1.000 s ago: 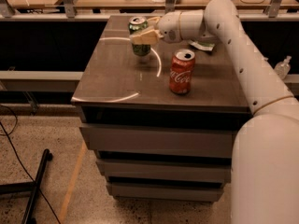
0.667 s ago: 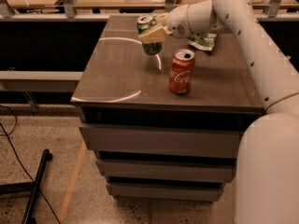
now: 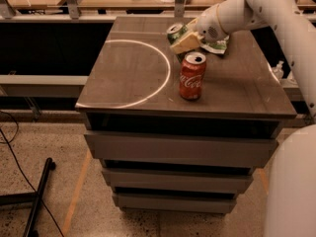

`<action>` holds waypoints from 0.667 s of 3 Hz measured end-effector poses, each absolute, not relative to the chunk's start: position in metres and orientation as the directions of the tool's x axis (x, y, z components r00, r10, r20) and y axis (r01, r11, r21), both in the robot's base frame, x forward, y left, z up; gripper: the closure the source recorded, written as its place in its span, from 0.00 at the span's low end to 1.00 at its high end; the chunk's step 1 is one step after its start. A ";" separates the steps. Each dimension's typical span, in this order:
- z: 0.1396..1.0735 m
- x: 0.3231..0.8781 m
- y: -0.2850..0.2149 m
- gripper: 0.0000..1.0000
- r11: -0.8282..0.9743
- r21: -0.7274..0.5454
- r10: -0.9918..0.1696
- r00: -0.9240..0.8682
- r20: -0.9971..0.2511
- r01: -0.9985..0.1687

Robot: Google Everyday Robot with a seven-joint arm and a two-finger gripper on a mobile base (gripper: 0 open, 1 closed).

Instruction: Knock green can over

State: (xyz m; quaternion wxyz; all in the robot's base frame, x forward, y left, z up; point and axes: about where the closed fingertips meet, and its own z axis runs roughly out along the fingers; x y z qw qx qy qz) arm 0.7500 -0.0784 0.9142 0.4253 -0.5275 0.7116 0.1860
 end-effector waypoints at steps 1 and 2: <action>0.905 0.742 -0.105 0.78 0.410 -0.195 -0.664 -0.145 -0.734 -0.891; 0.898 0.735 -0.122 0.46 0.434 -0.193 -0.712 -0.204 -0.672 -0.880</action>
Offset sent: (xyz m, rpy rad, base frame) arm -0.0256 -0.0671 -0.0129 -0.2700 0.1061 -0.1605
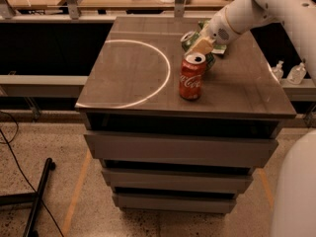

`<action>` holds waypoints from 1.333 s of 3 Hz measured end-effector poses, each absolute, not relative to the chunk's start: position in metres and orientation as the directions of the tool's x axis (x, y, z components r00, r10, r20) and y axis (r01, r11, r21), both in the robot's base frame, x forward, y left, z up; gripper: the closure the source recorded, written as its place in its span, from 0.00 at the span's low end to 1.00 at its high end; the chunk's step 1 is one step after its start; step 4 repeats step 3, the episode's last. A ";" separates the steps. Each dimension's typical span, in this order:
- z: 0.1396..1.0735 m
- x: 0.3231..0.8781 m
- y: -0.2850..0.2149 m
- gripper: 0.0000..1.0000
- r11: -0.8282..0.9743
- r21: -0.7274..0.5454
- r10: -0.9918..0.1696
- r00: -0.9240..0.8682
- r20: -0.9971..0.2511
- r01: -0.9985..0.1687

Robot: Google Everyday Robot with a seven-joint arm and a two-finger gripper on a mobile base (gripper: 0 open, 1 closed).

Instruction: Knock green can over

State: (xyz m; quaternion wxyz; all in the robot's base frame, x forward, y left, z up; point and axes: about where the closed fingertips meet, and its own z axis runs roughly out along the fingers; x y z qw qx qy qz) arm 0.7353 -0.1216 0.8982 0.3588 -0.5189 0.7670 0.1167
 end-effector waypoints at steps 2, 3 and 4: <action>0.892 0.737 -0.115 0.00 0.425 -0.184 -0.711 -0.200 -0.674 -0.886; 0.892 0.737 -0.114 0.00 0.425 -0.184 -0.711 -0.200 -0.674 -0.886; 0.892 0.737 -0.114 0.00 0.425 -0.184 -0.711 -0.200 -0.674 -0.886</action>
Offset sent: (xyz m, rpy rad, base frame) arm 0.0008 0.0030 -0.0017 0.0050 0.0009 0.0057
